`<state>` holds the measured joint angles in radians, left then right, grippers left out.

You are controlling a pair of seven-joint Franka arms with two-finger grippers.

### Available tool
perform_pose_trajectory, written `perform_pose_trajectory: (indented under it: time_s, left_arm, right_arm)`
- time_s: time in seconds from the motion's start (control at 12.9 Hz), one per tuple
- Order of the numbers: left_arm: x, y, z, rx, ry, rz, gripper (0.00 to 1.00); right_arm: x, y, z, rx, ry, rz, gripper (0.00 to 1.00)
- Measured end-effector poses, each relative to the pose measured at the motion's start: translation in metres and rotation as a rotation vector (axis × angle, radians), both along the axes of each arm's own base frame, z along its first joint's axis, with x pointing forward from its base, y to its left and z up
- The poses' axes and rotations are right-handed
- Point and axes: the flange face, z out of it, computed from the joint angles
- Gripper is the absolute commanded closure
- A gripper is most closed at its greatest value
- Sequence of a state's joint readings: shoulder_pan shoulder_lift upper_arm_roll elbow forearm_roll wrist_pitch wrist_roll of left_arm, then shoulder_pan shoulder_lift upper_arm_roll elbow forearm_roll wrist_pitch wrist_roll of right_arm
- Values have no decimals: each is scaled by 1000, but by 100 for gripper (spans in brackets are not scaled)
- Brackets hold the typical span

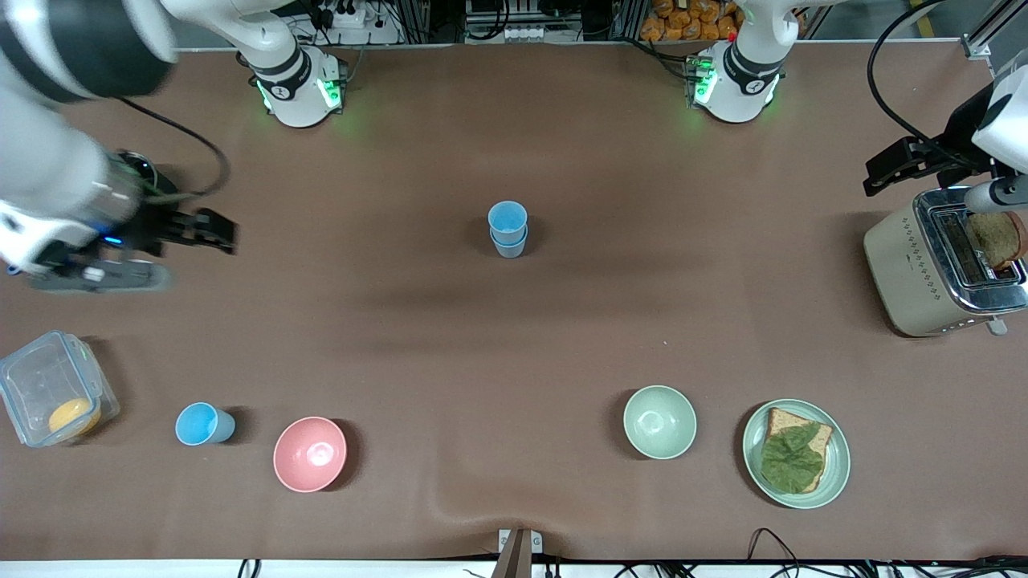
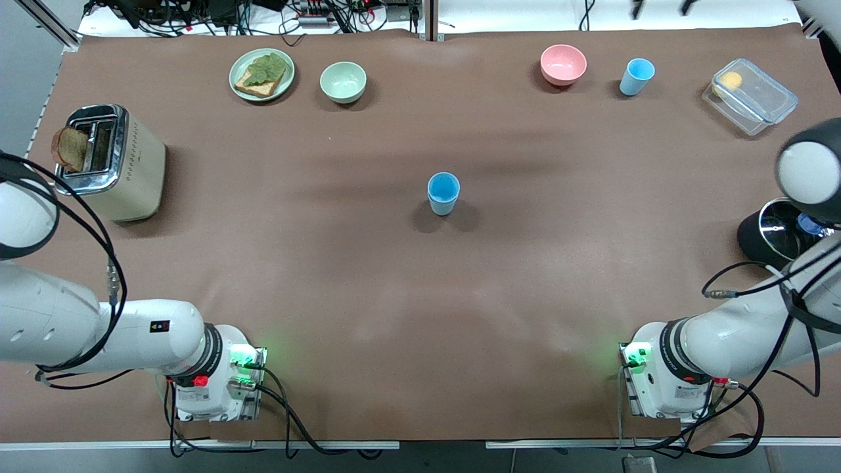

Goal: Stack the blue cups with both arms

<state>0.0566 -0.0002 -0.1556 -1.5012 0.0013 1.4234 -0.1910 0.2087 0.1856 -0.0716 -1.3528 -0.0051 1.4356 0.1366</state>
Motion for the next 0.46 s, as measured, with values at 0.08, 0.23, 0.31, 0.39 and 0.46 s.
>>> perform_pose_trajectory:
  time_s: [0.08,0.23,0.31,0.39,0.46]
  left_arm:
    - [-2,-2,0,1,12,-3,0]
    - [-4,-5,1,3,18,-10,0]
    - [-6,-6,2,5,16,-12,0]
    - [-8,-7,6,7,10,-13,0]
    - [-11,-8,10,9,2,-15,0]
  right_arm:
    - [-12,-24,9,5,-4,-28,0]
    - [-41,-59,25,16,-14,-61,0]
    - [-50,-75,30,22,-17,-36,0]
    - [-54,-92,31,28,-18,-9,0]
    - [-54,-107,29,31,-20,0,0]
